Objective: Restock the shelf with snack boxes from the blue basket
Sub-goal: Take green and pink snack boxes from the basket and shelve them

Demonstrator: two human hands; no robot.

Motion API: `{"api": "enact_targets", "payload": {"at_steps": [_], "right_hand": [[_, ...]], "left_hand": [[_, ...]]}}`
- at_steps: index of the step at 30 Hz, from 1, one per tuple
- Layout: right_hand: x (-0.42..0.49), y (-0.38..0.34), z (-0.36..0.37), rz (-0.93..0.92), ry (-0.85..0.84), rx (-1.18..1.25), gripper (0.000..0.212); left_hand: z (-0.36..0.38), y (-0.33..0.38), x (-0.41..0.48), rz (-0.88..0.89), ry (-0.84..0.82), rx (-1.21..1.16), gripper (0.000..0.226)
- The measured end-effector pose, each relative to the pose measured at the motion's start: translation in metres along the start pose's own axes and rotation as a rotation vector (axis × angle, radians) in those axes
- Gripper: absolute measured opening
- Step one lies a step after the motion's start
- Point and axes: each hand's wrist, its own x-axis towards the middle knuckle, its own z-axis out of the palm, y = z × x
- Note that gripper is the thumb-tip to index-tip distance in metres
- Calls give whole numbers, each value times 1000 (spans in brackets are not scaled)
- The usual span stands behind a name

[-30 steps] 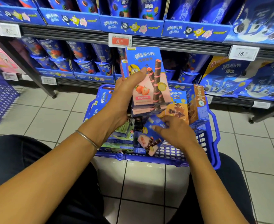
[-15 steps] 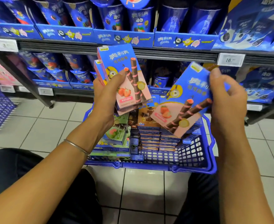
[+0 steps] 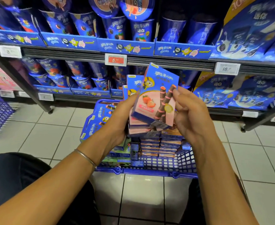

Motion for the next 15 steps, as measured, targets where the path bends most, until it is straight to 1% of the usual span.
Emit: {"api": "enact_targets", "payload": {"at_steps": [1, 4, 7, 8, 10, 12, 13, 15], "right_hand": [[-3, 3, 2, -7, -4, -31, 55], [-9, 13, 11, -2, -35, -93, 40], [-4, 15, 15, 23, 17, -111, 37], [-1, 16, 16, 29, 34, -119, 38], [7, 16, 19, 25, 43, -123, 34], [15, 18, 22, 15, 22, -145, 25], [20, 20, 24, 7, 15, -165, 23], [30, 23, 28, -11, 11, -200, 23]], "left_hand": [[1, 2, 0, 6, 9, -13, 49], [3, 6, 2, 34, 52, 5, 55], [3, 10, 6, 56, 76, 58, 64], [2, 11, 8, 55, 75, 58, 72], [-4, 12, 13, 31, 66, 50, 95], [-10, 13, 21, 40, 56, 47, 105], [-12, 13, 25, 63, 64, 52, 108], [-16, 14, 34, 95, 125, 69, 128]]}}
